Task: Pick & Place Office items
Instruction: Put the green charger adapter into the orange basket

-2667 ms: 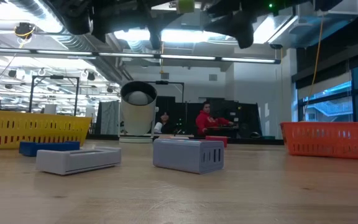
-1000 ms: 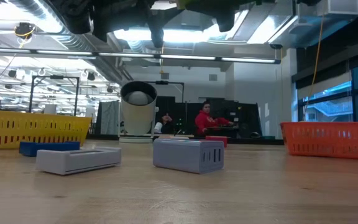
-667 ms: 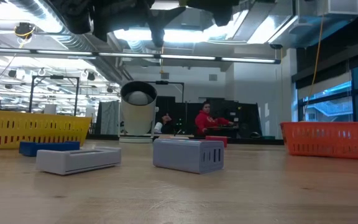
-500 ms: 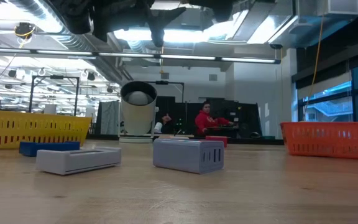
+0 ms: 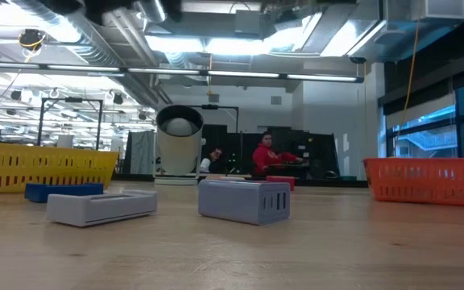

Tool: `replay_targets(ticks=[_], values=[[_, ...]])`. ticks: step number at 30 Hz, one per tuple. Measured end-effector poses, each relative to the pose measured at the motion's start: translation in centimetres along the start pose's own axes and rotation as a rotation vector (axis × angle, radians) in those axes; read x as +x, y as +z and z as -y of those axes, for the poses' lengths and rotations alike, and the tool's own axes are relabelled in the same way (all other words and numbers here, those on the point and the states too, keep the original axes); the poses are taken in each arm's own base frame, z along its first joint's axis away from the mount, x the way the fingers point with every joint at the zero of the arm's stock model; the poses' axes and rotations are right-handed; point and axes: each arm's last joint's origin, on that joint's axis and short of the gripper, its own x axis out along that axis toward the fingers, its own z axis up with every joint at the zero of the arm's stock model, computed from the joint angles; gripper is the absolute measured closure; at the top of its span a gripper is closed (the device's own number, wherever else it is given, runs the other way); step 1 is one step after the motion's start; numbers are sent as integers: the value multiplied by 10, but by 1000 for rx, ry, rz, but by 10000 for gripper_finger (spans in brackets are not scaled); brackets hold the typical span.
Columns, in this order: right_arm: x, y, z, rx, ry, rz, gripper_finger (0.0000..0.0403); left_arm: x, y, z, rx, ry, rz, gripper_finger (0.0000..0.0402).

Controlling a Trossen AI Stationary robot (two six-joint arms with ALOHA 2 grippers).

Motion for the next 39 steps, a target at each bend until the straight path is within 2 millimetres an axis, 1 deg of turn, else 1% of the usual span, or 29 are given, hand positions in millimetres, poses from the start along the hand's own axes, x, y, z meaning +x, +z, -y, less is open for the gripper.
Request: replay_targets(ticks=[3,5,8,12,15,19,24,29,34,39], values=[[-25,-16,23,196,68,-80,261,-22,8,15,46,189,-33,197],[-38,-27,33,314,104,-143,261,-36,7,24,47,323,-53,197],[-49,-43,38,432,136,-266,261,-53,0,35,5,484,-65,197],[-56,-64,35,492,117,-456,261,-69,-17,45,-48,620,-62,197],[-54,-81,24,500,94,-569,261,-75,-32,50,-84,635,-64,197],[-53,-103,10,505,119,-672,261,-77,-46,55,-101,620,-30,197],[-53,-131,-4,513,123,-783,261,-75,-50,59,-110,598,-19,197],[-56,-152,-14,544,137,-890,261,-73,-51,62,-113,592,-21,197],[-59,-164,-20,576,145,-959,261,-72,-51,65,-108,591,-23,197],[-59,-164,-27,584,179,-980,261,-72,-51,65,-108,593,-26,197]])
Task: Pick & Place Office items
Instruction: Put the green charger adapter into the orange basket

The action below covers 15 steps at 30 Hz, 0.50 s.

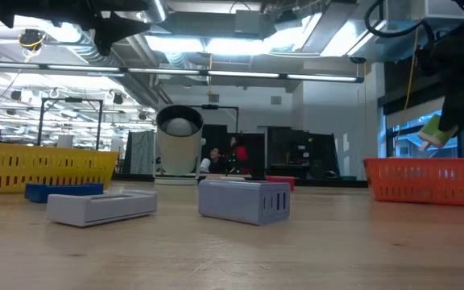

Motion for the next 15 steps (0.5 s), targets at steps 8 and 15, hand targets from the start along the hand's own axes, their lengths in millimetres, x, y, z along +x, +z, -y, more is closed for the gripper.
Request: replay_targets(ticks=[8,15], values=[[15,-3,-15,-33,-44,-96,261,4,-5,-1,9,10,-41,197],[31,-6,-26,-67,-118,-149,261,6,-7,-1,27,12,-55,197]])
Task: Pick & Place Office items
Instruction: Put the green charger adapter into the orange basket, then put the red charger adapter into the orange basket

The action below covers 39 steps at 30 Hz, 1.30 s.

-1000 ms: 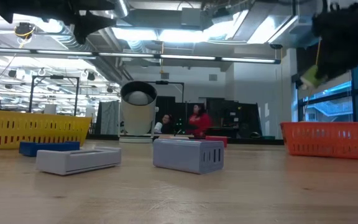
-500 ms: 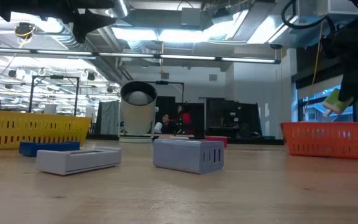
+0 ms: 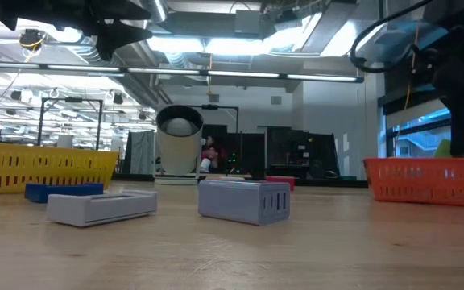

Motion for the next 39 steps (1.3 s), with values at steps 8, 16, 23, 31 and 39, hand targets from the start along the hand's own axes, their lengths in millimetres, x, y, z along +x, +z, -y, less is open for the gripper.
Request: replay_targets(ticks=[8,16,23,31,39], values=[[5,1,-6,-16,5,0,242,0,-1,0,9,-1,-6,197],[5,1,-6,-29,4,0,153,0,-2,0,11,-12,-25,197],[5,0,-4,-37,-19,-2,140,0,-3,0,11,-12,-29,197],[-1,4,-3,-35,-52,72,155,0,-3,0,11,-12,-29,197],[-42,25,-11,-125,-88,319,156,0,-3,0,12,-11,-29,197]])
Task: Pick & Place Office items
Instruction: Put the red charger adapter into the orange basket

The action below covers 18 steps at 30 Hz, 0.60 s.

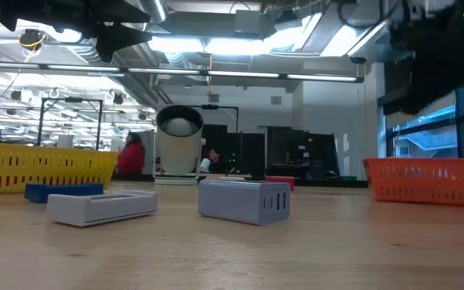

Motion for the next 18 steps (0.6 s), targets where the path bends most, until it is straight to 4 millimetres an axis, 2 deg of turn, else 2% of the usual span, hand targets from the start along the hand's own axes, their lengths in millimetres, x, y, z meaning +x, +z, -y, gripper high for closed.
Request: replay_targets(ticks=[6,10,14,18], values=[[-22,26,18,16,-37,185,156,0,0,0,0,-15,-3,197],[-30,43,33,53,8,266,156,0,0,1,19,-31,-6,197],[-33,63,42,42,94,342,156,0,1,1,25,-33,3,197],[-25,84,55,39,125,378,156,0,1,1,26,-33,2,197]])
